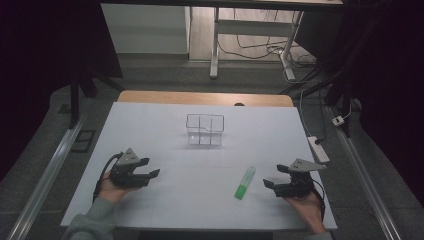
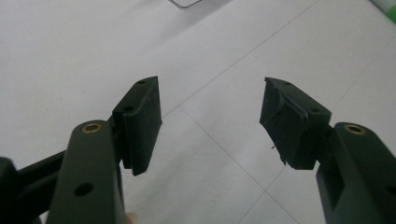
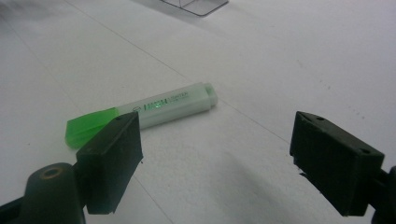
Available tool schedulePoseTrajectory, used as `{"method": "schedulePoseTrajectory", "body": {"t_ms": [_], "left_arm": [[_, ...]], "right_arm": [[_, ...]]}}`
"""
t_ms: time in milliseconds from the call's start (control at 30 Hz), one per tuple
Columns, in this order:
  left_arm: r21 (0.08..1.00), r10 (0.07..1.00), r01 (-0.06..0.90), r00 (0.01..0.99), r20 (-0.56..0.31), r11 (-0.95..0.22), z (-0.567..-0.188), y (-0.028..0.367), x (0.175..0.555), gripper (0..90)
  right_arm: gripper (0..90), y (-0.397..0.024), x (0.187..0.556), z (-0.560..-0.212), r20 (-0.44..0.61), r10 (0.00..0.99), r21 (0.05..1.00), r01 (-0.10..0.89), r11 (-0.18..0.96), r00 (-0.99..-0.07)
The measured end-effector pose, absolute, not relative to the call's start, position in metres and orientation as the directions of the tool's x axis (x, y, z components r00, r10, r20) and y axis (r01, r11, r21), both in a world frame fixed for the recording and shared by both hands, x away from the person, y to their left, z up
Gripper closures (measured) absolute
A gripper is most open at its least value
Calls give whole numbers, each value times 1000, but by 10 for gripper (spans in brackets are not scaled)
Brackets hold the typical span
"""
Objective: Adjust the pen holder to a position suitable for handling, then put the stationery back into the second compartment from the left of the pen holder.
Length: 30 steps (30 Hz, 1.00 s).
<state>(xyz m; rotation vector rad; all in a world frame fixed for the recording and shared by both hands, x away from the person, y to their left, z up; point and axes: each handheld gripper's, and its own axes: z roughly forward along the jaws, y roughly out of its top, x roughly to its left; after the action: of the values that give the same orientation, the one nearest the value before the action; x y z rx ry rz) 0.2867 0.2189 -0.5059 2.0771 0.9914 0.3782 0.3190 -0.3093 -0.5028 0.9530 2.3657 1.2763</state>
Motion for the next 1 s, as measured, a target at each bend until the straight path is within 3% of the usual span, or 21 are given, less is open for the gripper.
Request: {"method": "schedulePoseTrajectory", "body": {"t_ms": [300, 533, 867, 1000], "left_arm": [[764, 754, 520, 653, -67, -382, -505, 216, 284, 367], [760, 748, 532, 657, -92, -374, -508, 216, 286, 365], [749, 739, 537, 667, -95, -388, -512, 213, 285, 363], [747, 737, 539, 669, -97, -391, -513, 212, 285, 362]], "right_arm": [[173, -299, 315, -493, 35, 634, 813, 390, 432, -773], [176, -292, 325, -483, 11, 554, 747, 375, 549, -833], [183, -270, 342, -468, -86, 381, 643, 240, 727, -920], [178, -252, 347, -460, -107, 242, 561, 143, 816, -964]]}}
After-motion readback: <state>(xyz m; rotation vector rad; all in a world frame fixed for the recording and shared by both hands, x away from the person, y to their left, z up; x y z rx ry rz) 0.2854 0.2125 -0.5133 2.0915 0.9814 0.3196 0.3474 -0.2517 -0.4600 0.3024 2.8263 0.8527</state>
